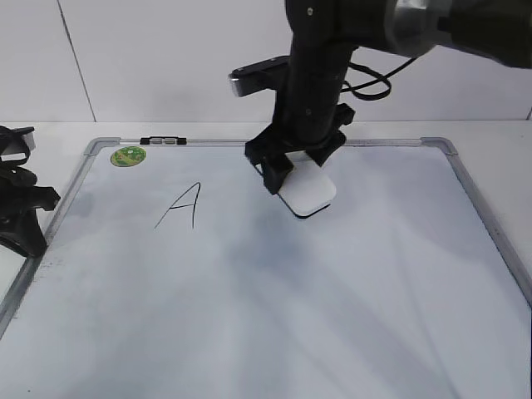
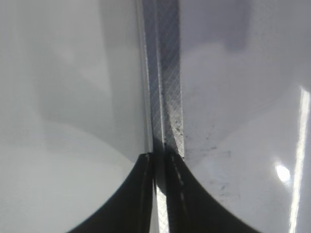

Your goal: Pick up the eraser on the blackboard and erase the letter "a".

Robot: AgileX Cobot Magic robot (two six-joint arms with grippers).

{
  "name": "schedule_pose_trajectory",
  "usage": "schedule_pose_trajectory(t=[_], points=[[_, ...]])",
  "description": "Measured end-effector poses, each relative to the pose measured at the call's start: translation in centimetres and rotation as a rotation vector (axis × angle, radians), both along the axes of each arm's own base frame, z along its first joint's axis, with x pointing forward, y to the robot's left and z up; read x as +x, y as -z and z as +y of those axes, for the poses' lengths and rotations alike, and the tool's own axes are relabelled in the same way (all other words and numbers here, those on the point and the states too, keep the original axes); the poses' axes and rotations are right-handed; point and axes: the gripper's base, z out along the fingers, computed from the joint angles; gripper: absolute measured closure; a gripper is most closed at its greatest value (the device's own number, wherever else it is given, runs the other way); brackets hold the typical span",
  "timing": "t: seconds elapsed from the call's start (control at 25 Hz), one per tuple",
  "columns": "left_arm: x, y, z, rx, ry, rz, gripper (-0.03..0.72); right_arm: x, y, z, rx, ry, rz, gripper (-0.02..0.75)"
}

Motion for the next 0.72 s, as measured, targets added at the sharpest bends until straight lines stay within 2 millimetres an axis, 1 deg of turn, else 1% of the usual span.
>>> schedule_pose_trajectory(t=[0.12, 0.36, 0.64, 0.72], points=[[0.0, 0.0, 0.0, 0.000, 0.000, 0.000, 0.643, 1.6, 0.0, -2.8, -0.005, 0.072, -0.003, 0.171], [0.0, 0.0, 0.0, 0.000, 0.000, 0.000, 0.643, 3.9, 0.0, -8.4, -0.011, 0.201, -0.005, 0.171], [0.0, 0.0, 0.0, 0.000, 0.000, 0.000, 0.643, 5.7, 0.0, -14.5, -0.027, 0.334, -0.011, 0.171], [0.0, 0.0, 0.0, 0.000, 0.000, 0.000, 0.643, 5.9, 0.1, -15.8, -0.028, 0.364, -0.006, 0.171]])
